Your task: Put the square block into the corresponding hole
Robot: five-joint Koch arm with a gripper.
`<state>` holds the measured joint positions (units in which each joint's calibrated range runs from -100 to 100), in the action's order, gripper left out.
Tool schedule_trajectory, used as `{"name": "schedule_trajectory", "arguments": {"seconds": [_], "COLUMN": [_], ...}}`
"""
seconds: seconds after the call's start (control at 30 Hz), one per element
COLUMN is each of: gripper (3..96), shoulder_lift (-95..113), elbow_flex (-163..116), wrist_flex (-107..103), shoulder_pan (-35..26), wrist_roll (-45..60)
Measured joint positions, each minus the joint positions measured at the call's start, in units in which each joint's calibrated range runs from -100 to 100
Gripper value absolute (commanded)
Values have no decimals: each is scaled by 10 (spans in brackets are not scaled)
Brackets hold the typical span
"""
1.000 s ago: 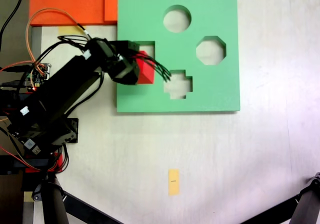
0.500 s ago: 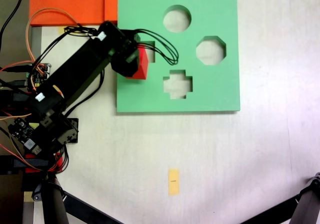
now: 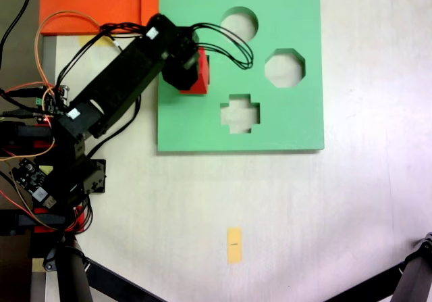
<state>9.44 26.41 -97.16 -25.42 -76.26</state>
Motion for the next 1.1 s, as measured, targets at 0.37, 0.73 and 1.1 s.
{"name": "schedule_trajectory", "arguments": {"seconds": [0.37,0.73,1.1], "gripper": [301,302,309], "shoulder_lift": [-59,-161,-227], "elbow_flex": [21,69,111], "wrist_flex": [2,2,-8], "shoulder_pan": [-13,-13,-18], "wrist_roll": [0,-2,-2]}}
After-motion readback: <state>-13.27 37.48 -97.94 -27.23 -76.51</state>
